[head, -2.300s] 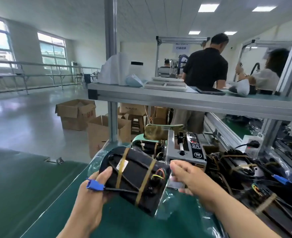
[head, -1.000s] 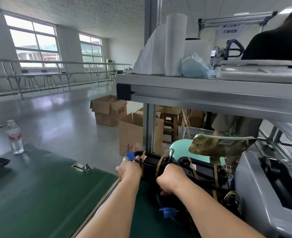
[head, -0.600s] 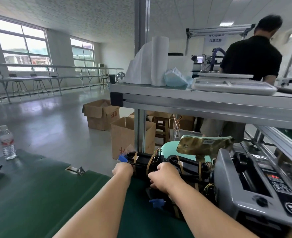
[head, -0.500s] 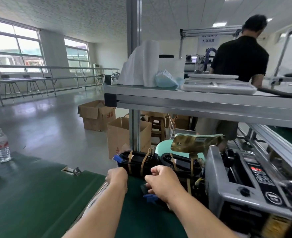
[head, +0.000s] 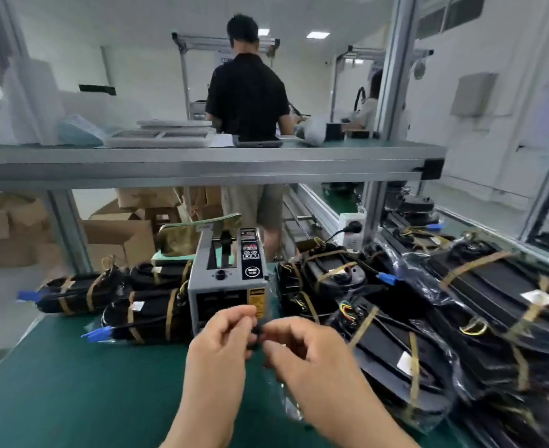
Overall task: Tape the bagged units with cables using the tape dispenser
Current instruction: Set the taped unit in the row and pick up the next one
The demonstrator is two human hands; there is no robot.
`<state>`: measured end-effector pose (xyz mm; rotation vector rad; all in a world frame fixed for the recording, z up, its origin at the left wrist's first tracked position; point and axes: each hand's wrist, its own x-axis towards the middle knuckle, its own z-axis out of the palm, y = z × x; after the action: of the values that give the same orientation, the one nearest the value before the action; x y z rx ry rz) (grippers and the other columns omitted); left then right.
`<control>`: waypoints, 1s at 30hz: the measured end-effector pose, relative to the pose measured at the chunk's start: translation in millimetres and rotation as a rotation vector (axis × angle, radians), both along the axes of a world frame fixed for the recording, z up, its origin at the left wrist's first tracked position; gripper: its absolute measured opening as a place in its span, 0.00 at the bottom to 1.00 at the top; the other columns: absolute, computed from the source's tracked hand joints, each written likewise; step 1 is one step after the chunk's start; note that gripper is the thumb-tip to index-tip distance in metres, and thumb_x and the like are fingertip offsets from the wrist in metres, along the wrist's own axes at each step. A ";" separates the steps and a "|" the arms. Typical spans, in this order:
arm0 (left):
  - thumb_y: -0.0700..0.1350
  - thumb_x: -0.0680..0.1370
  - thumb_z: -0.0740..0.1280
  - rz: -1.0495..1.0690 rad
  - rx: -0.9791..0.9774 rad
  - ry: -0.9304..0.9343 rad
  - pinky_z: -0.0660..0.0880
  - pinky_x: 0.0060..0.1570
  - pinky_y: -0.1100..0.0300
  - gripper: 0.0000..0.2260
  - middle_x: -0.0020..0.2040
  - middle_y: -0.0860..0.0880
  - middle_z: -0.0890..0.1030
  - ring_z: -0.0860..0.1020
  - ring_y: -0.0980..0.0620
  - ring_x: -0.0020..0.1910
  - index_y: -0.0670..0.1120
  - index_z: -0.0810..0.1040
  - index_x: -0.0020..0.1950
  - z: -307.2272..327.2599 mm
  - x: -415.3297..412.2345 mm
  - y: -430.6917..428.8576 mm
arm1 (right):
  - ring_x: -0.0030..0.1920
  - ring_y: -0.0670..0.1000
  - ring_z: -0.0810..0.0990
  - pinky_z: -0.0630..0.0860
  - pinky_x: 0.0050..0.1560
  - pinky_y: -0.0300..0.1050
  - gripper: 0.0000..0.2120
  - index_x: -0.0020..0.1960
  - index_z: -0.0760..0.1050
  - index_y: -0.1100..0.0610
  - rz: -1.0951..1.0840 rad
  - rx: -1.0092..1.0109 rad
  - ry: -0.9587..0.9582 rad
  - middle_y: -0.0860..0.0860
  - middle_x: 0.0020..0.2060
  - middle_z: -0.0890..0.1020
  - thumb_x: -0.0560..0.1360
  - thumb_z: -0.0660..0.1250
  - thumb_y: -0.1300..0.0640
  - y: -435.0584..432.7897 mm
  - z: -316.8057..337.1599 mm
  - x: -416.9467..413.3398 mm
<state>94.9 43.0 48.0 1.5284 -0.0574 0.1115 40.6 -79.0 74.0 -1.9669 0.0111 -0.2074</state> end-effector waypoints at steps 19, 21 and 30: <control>0.60 0.71 0.73 -0.396 0.598 0.067 0.79 0.55 0.48 0.20 0.49 0.47 0.85 0.83 0.48 0.49 0.46 0.81 0.52 -11.8 29.1 -130.0 | 0.57 0.57 0.84 0.51 0.69 0.44 0.33 0.54 0.86 0.58 -0.495 -0.921 -0.147 0.52 0.56 0.85 0.50 0.88 0.52 -114.1 -90.7 -57.0; 0.63 0.69 0.70 -0.307 0.657 -0.007 0.78 0.55 0.49 0.24 0.53 0.51 0.82 0.81 0.50 0.52 0.50 0.78 0.58 -11.3 16.3 -123.1 | 0.58 0.60 0.83 0.54 0.70 0.44 0.33 0.54 0.85 0.59 -0.486 -0.877 -0.239 0.52 0.57 0.85 0.50 0.88 0.55 -113.4 -92.1 -59.9; 0.56 0.74 0.72 -0.014 0.084 0.345 0.78 0.56 0.45 0.15 0.48 0.48 0.85 0.83 0.46 0.48 0.47 0.80 0.53 -46.0 -26.9 -19.1 | 0.74 0.40 0.65 0.61 0.73 0.38 0.52 0.75 0.60 0.41 -0.561 0.254 -0.339 0.36 0.73 0.67 0.61 0.84 0.64 -57.8 -84.5 -77.5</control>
<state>67.9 23.8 2.1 1.6119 0.2039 -0.1682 -37.0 -136.9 -10.5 -1.6154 0.3532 -0.8605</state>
